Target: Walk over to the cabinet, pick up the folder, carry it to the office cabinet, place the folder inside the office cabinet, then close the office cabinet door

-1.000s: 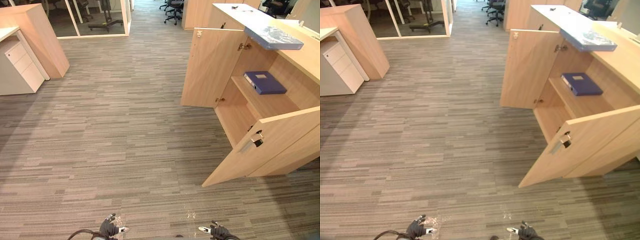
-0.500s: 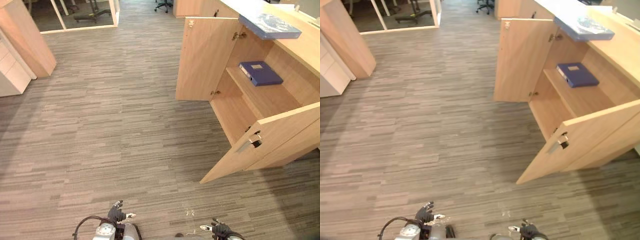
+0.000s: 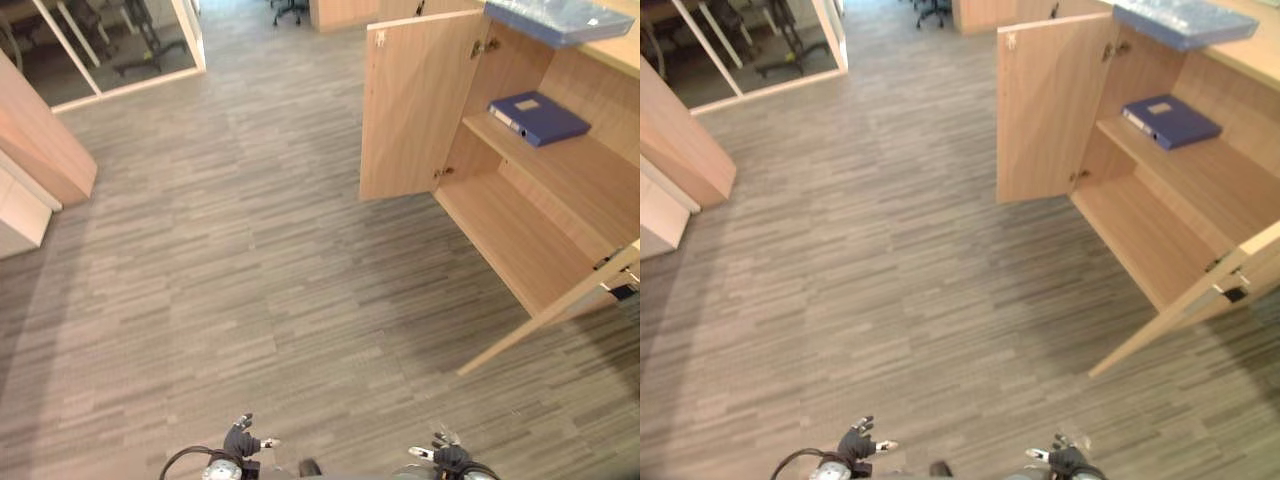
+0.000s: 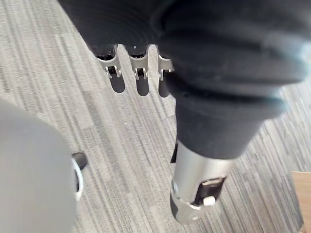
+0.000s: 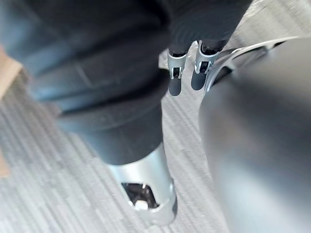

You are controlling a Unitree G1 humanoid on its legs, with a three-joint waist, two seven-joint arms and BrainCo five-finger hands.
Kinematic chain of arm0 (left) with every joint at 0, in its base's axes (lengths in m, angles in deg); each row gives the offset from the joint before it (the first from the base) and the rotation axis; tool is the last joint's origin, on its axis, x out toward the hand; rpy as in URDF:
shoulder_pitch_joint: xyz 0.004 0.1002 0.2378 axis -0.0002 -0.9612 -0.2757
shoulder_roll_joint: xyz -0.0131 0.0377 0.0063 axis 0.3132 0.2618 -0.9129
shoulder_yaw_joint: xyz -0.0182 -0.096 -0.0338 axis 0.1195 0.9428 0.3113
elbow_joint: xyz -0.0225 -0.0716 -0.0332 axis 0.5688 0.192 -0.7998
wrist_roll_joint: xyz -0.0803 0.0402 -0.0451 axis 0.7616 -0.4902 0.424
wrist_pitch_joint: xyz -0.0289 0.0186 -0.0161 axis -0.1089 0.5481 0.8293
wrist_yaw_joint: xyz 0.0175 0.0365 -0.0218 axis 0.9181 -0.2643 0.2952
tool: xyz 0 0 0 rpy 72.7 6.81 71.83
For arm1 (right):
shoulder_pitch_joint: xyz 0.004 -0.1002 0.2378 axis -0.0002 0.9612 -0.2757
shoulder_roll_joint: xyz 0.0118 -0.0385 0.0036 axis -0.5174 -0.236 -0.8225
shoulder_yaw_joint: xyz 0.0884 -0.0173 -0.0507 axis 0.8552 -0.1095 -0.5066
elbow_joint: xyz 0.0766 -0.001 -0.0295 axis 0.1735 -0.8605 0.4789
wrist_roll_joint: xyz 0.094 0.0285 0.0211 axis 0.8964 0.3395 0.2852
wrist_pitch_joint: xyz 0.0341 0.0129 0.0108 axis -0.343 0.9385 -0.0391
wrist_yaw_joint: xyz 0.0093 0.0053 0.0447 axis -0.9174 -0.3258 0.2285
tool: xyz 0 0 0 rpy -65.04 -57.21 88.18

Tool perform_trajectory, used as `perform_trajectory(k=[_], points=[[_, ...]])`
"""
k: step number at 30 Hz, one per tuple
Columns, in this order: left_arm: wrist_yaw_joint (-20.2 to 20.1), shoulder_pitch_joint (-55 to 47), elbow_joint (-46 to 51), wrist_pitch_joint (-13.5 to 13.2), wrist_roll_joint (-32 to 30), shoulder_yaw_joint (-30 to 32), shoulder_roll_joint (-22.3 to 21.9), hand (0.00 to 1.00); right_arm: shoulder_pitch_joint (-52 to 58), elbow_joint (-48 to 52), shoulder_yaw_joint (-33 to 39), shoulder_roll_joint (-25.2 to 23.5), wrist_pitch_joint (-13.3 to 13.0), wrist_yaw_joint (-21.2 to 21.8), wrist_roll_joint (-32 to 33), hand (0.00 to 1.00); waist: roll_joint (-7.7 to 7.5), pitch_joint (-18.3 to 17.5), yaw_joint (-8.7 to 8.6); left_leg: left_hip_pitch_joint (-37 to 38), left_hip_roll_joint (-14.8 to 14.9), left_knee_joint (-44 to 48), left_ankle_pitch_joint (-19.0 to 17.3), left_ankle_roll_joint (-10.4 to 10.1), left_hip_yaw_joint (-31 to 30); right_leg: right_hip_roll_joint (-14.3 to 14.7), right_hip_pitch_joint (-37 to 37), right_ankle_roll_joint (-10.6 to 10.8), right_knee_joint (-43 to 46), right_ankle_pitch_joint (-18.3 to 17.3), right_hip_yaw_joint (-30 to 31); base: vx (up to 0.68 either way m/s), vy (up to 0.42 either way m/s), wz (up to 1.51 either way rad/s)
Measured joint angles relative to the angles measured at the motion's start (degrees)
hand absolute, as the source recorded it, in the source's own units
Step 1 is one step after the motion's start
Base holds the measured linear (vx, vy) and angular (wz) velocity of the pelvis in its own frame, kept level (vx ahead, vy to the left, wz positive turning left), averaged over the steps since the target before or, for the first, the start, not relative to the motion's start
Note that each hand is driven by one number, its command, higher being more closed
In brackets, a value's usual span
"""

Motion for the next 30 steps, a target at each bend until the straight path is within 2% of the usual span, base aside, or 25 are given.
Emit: perform_trajectory(k=[1, 2, 4, 5, 7, 8, 9, 10, 12, 13, 14, 16, 17, 18, 20, 21, 22, 24, 25, 27, 28, 30], points=[[0.00, 0.23, 0.01, -0.02, -0.14, -0.67, 0.35, 0.00, -0.52, 0.02, -0.02, -0.09, -0.04, -0.12, 0.25, 0.00, 0.04, 0.18, 0.02, 0.65, 0.13, -0.10, -0.05, 0.07, -0.06, -0.19, -1.55, -0.12, 3.60, -0.49, -0.92, 0.18, 0.123, 0.10], [0.01, 0.63, 0.00, -0.04, -0.23, -2.46, 0.85, 0.00, -1.22, 0.21, -0.56, -0.34, -0.09, -0.29, 1.11, 0.00, 0.38, 0.69, 0.00, 1.93, 1.10, -0.40, -0.05, 0.07, -0.37, 1.35, -3.96, 1.26, 7.01, -3.24, -2.35, 0.14, 0.037, 0.07], [0.02, 0.73, -0.09, -0.04, -0.26, -3.98, 1.16, 0.00, -1.71, 1.55, -1.78, -1.28, -0.67, -0.35, 2.07, 0.00, 0.71, 1.81, -0.01, 3.45, 2.51, -0.88, -0.08, 0.02, -0.68, 4.54, -6.56, 1.04, 7.03, -6.67, -5.53, 0.16, -0.028, 0.08], [0.04, 1.02, -0.50, -0.04, -0.25, -4.15, 1.06, 0.00, -2.15, 1.77, -1.81, -1.70, -1.22, -0.36, 2.22, 0.00, 0.70, 2.66, -0.12, 4.49, 3.05, -1.38, -0.29, -0.33, -0.83, 6.34, -7.97, 0.98, 5.30, -7.18, -6.26, 0.17, -0.101, 0.07], [0.07, 1.97, -1.28, 0.02, 0.17, -3.86, 0.69, 0.00, -3.22, 1.70, -1.90, -1.91, -1.67, -0.38, 3.90, 0.00, 0.32, 4.57, -0.44, 6.77, 3.84, -3.45, -1.05, -1.57, -0.86, 11.54, -11.45, 0.53, -4.24, -6.65, -6.88, 0.14, -0.155, 0.00], [0.07, 2.18, -1.54, 0.01, 0.46, -3.72, 0.62, 0.00, -3.42, 1.69, -1.92, -2.00, -1.79, -0.37, 4.55, 0.00, 0.13, 4.94, -0.47, 7.17, 3.83, -3.77, -1.19, -2.12, -0.74, 12.59, -12.01, 0.15, -7.85, -5.83, -7.15, 0.10, -0.192, -0.01], [0.02, 2.42, -2.46, 0.00, 0.60, -3.48, 0.93, 0.00, -3.41, 1.47, -1.90, -2.32, -1.78, -0.35, 5.43, 0.00, -0.63, 5.11, -0.93, 7.50, 3.40, -3.95, -1.87, -3.44, -0.92, 14.54, -11.77, -0.39, -16.41, -2.01, -7.05, 0.10, -0.220, 0.12], [0.00, 2.50, -3.44, 0.05, 0.47, -3.32, 0.77, 0.00, -3.12, 1.47, -1.29, -2.37, -2.25, -0.32, 6.65, 0.00, -0.95, 5.22, -1.93, 8.27, 3.13, -3.94, -3.15, -4.31, -2.05, 15.40, -11.91, -6.30, -16.89, 2.01, -6.05, 0.13, -0.227, 0.09], [-0.05, 2.20, -3.36, 0.10, -0.19, -1.22, -0.37, 0.00, -3.20, 1.41, -0.25, -1.54, -2.22, -0.29, 6.63, 0.00, 1.23, 4.77, -2.30, 8.91, 5.11, -4.60, -4.15, -5.46, -2.52, 16.97, -12.13, -6.09, -15.07, -1.29, -6.38, 0.21, -0.220, -0.07], [-0.06, 2.10, -3.40, 0.11, -0.25, -0.80, -0.34, 0.00, -3.03, 1.38, 0.38, -1.72, -2.23, -0.20, 6.65, 0.00, 1.32, 4.72, -2.69, 8.94, 6.00, -4.59, -4.35, -5.75, -3.02, 17.62, -11.98, -6.08, -14.59, -2.23, -6.91, 0.30, -0.317, 0.10], [-0.07, 2.16, -3.40, 0.19, -0.25, -0.24, -0.28, 0.00, -1.89, 0.64, 0.97, -1.78, -1.84, -0.16, 6.60, 0.00, 1.67, 4.27, -2.87, 8.52, 8.72, -2.58, -5.68, -7.35, -3.83, 19.98, -10.98, -6.05, -14.70, -4.53, -8.48, 0.33, -0.392, 0.33], [-0.19, 2.51, -3.37, 0.28, -0.22, 0.24, -0.10, 0.00, -0.54, -0.91, 3.54, -2.40, -0.95, -0.15, 6.78, 0.00, 0.82, 4.50, -2.68, 5.60, 12.57, 7.61, -6.52, -8.39, -4.59, 21.65, -8.16, -6.60, -15.88, -6.21, -10.42, 0.31, -0.381, 0.42], [-0.66, 2.39, -3.06, 0.50, -0.20, 1.14, 0.00, 0.00, 0.92, -1.97, 4.21, -2.64, -0.32, -0.21, 6.72, 0.00, -0.17, 4.48, -2.89, 1.23, 16.15, 19.71, -6.22, -10.12, -4.49, 23.25, -4.99, -6.75, -18.66, -6.44, -11.58, 0.30, -0.378, 0.31], [-0.77, 2.32, -2.63, 0.56, 0.13, 2.90, 0.03, 0.00, 2.14, -3.08, 4.22, -2.18, 0.11, -0.24, 6.74, 0.00, -0.22, 4.47, -2.57, -2.69, 20.32, 32.91, -5.48, -11.96, -4.04, 25.45, -1.25, -6.77, -21.78, -6.41, -12.05, 0.28, -0.336, 0.15], [-0.59, 1.52, -2.37, 0.66, 1.51, 5.64, 0.16, 0.00, 2.61, -4.61, 4.21, -1.69, 0.73, -0.25, 6.75, 0.00, -0.60, 4.47, -2.48, -5.53, 23.69, 44.58, -5.28, -12.28, -1.83, 27.73, 3.31, -6.71, -25.68, -6.41, -11.78, 0.24, -0.209, -0.20], [-0.35, 1.20, -2.13, 0.69, 2.63, 7.07, 0.06, 0.00, 2.81, -5.11, 4.46, -1.62, 0.94, -0.28, 6.72, 0.00, -0.68, 4.28, -2.40, -6.84, 24.12, 46.50, -5.32, -12.15, -0.37, 28.61, 6.01, -6.26, -28.10, -6.10, -10.98, 0.22, -0.159, -0.25], [-0.10, 1.18, -2.11, 0.66, 3.61, 7.73, 0.01, 0.00, 2.88, -5.24, 4.65, -1.56, 1.19, -0.32, 6.70, 0.00, -0.71, 4.18, -2.22, -7.73, 23.91, 46.16, -5.38, -12.05, -0.03, 28.96, 6.81, -6.16, -29.21, -5.95, -10.59, 0.21, -0.130, -0.34], [0.67, 1.06, -2.10, 0.63, 5.77, 9.99, 0.07, 0.00, 2.10, -5.23, 4.59, -1.75, 1.35, -0.35, 6.71, 0.00, -0.84, 4.03, -0.83, -11.54, 22.54, 41.43, -5.89, -11.16, -0.11, 29.52, 8.05, -6.50, -31.58, -4.85, -8.70, 0.22, -0.085, -0.59], [1.29, 0.97, -1.97, 0.34, 8.01, 11.34, -0.01, 0.00, 1.29, -5.12, 4.35, -1.69, 1.28, -0.39, 6.79, 0.00, -0.90, 4.01, 0.49, -13.26, 20.78, 33.92, -5.92, -11.09, -1.39, 29.61, 8.31, -6.21, -33.04, -4.22, -6.70, 0.19, -0.034, -0.70], [1.85, 0.95, -2.09, 0.03, 8.89, 12.23, -0.04, 0.00, -0.03, -5.02, 3.71, -1.71, 1.15, -0.45, 7.13, 0.00, -0.93, 4.05, 0.59, -14.29, 18.93, 25.56, -5.76, -11.14, -4.64, 29.62, 9.21, -5.76, -34.09, -3.91, -5.22, 0.22, 0.020, -0.52], [2.24, 0.84, -2.09, -0.11, 8.92, 12.44, -0.07, 0.00, -0.45, -4.77, 2.62, -1.65, 0.92, -0.57, 7.63, 0.00, -1.02, 4.11, 0.64, -14.23, 17.77, 18.34, -5.35, -11.61, -7.75, 29.61, 10.36, -5.58, -35.00, -3.82, -4.09, 0.24, 0.053, -0.39], [2.90, 0.67, -2.10, -0.50, 8.51, 12.46, -0.23, 0.00, -0.35, -3.82, 1.41, -1.81, 0.00, -0.95, 7.65, 0.00, -1.00, 4.11, 0.64, -13.53, 16.78, 7.33, -2.22, -11.92, -12.07, 29.48, 12.19, -4.40, -36.27, -3.80, -2.75, 0.23, 0.118, -0.43]])
